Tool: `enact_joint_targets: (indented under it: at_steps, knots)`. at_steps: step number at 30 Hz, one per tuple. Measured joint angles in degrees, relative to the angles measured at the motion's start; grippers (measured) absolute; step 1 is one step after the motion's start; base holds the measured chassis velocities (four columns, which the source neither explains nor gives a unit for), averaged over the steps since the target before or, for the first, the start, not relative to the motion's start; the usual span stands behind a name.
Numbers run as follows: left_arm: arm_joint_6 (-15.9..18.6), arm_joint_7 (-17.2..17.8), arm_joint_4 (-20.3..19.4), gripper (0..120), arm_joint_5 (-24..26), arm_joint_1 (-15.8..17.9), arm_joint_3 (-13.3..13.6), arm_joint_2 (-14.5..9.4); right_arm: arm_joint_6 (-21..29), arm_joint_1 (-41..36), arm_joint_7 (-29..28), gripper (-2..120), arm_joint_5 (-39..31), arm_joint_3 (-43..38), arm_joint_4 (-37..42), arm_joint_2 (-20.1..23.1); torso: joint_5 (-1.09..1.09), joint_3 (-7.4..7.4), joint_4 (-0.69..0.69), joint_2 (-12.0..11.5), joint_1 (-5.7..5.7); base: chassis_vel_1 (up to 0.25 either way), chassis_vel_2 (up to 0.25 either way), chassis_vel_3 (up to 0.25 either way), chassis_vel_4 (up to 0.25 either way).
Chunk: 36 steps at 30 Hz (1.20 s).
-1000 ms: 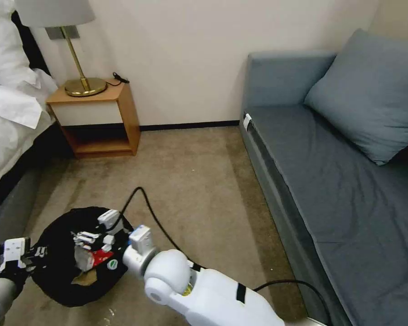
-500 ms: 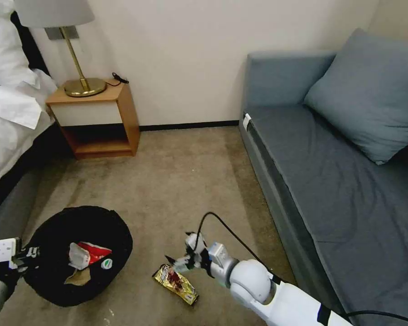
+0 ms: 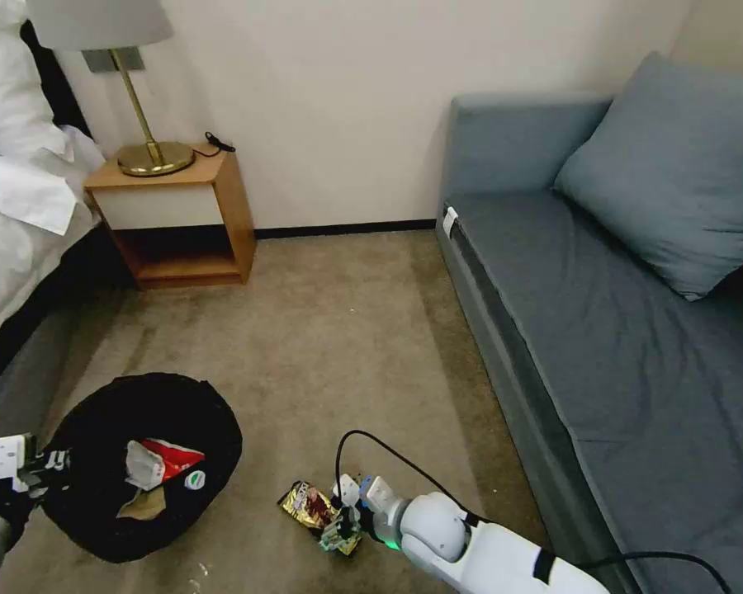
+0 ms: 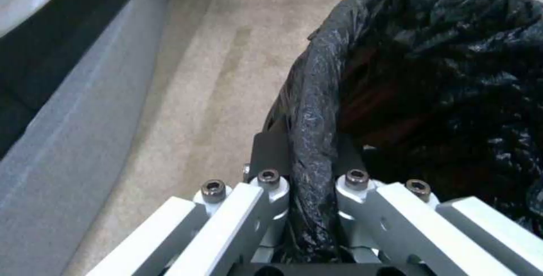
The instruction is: Pick up the trash bin, then pick up the garbage on the floor and place it into the trash bin.
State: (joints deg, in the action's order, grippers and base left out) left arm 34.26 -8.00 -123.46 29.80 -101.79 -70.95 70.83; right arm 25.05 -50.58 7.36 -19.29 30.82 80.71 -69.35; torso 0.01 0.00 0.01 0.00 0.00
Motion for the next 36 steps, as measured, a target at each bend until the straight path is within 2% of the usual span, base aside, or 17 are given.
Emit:
enact_joint_targets:
  at_steps: [13, 16, 18, 19, 21, 24, 26, 28, 30, 32, 36]
  knots:
    - [0.1, 0.0, 0.7, 5, 0.1, 0.7, 0.6, 0.0, -0.1, 0.7, -0.1, 100, 0.5, 0.5, -6.2, -2.5, -0.01, 0.00, -0.01, 0.0, 0.00, 0.000, 0.000, 0.000, 0.000]
    - [0.1, 0.0, 0.7, 5, 0.1, 0.7, 0.6, 0.1, 0.0, 1.0, 0.0, 96, 0.5, 0.6, -7.2, -3.3, -0.01, 0.00, 0.00, 0.0, 0.00, 0.000, 0.000, 0.000, 0.000]
    - [0.1, 0.0, 0.7, 5, 0.1, 0.7, 0.5, 0.1, 0.1, 1.2, 0.3, 90, 0.5, 0.8, -7.9, -3.7, -0.01, 0.00, 0.00, 0.0, 0.00, 0.000, 0.000, 0.000, 0.000]
    - [0.1, 0.0, 0.7, 5, 0.1, 0.6, 0.5, 0.1, 0.1, 1.4, 0.5, 83, 0.4, 1.0, -8.3, -3.8, -0.01, 0.00, 0.00, 0.0, 0.00, 0.000, 0.000, 0.000, 0.000]
    - [0.1, 0.0, 0.7, 5, 0.1, 0.6, 0.4, 0.0, 0.1, 1.5, 0.6, 80, 0.5, 1.2, -8.5, -3.8, -0.01, 0.00, 0.00, 0.0, 0.00, 0.000, 0.000, 0.000, 0.000]
    - [0.1, 0.0, 0.9, 5, 0.1, 0.7, 0.4, -0.2, -0.2, 1.6, 0.8, 65, 0.6, 1.7, -9.3, -3.5, -0.01, 0.00, -0.01, 0.0, 0.00, 0.000, 0.000, 0.000, 0.000]
    - [0.1, 0.0, 0.9, 5, 0.1, 0.7, 0.4, -0.2, -0.2, 1.6, 0.8, 62, 0.6, 1.7, -9.4, -3.5, -0.01, 0.00, -0.01, 0.0, 0.00, 0.000, 0.000, 0.000, 0.000]
    - [0.1, 0.0, 1.1, 5, 0.1, 0.7, 0.4, -0.2, -0.5, 1.5, 0.9, 51, 0.8, 1.5, -10.0, -3.6, -0.01, 0.00, -0.01, 0.0, 0.00, 0.000, 0.000, 0.000, 0.000]
    - [0.1, 0.0, 1.1, 5, 0.1, 0.8, 0.5, -0.2, -0.6, 1.5, 1.0, 47, 0.8, 1.5, -10.2, -3.6, -0.01, 0.00, -0.01, 0.0, 0.00, 0.000, 0.000, 0.000, 0.000]
    - [0.1, 0.0, 1.1, 5, 0.1, 0.8, 0.6, -0.2, -0.8, 1.5, 1.0, 36, 0.9, 1.4, -10.4, -3.7, -0.01, 0.00, -0.01, 0.0, 0.00, 0.000, 0.000, 0.000, 0.000]
    - [0.1, 0.0, 1.1, 5, 0.1, 0.9, 0.6, -0.2, -1.0, 1.5, 1.0, 26, 0.9, 1.4, -10.4, -3.8, -0.01, 0.00, -0.01, 0.0, 0.00, 0.000, 0.000, 0.000, 0.000]
